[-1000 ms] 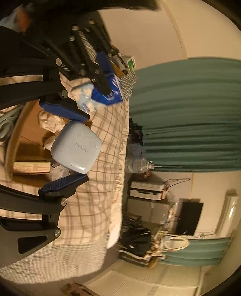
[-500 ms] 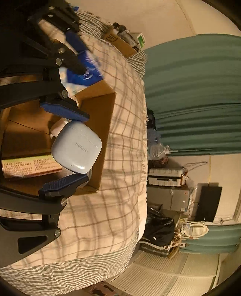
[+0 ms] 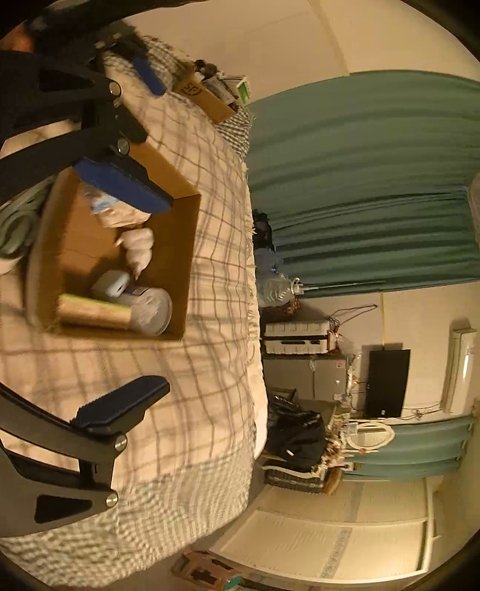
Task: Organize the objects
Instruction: 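Carry tissue pack and earbuds case into the cardboard box and release both, then grasp the white tape roll with grey clips using the right gripper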
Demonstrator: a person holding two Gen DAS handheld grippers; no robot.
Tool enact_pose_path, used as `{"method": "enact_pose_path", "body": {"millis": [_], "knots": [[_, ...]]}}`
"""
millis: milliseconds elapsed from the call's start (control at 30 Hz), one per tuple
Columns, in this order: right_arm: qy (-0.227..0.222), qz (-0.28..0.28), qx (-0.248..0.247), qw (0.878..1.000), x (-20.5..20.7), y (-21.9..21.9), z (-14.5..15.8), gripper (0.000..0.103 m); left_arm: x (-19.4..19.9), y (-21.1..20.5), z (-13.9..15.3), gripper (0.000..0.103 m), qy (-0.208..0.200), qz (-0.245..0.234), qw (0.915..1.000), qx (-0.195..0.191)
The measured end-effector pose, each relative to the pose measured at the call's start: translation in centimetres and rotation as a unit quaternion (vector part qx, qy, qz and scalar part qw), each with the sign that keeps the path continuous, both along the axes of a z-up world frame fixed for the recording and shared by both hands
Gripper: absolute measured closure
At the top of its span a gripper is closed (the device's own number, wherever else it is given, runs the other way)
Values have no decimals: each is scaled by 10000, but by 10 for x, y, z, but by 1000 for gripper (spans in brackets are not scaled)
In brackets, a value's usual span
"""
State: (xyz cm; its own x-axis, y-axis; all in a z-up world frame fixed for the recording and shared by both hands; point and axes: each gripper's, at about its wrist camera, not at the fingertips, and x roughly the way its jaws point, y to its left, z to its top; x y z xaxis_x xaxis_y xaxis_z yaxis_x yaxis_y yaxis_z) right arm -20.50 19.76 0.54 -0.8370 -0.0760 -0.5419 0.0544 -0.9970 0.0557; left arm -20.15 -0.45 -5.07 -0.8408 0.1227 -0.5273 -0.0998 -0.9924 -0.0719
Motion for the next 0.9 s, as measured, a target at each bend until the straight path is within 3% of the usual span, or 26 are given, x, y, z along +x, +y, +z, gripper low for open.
{"method": "enact_pose_path", "body": {"millis": [167, 333, 467, 567, 700, 900], "knots": [[-61, 124, 243, 9996, 41, 3, -9, 12, 27, -1, -6, 3, -203, 73, 9992, -336], [-291, 402, 548, 9973, 61, -7, -22, 11, 57, -7, -26, 0, -716, 106, 9964, -449], [-564, 747, 959, 9910, 77, -29, -53, 11, 76, -9, -45, 0, -1001, 67, 9934, -552], [-946, 920, 953, 9867, 79, -38, -82, 11, 92, -14, -56, 0, -1036, 190, 9920, -697], [-1427, 1258, 1036, 9763, 82, -55, -115, 11, 99, -21, -66, 0, -1135, 233, 9919, -522], [-1631, 1364, 1288, 9686, 74, -72, -130, 11, 96, -28, -69, 0, -1175, 309, 9917, -427]]}}
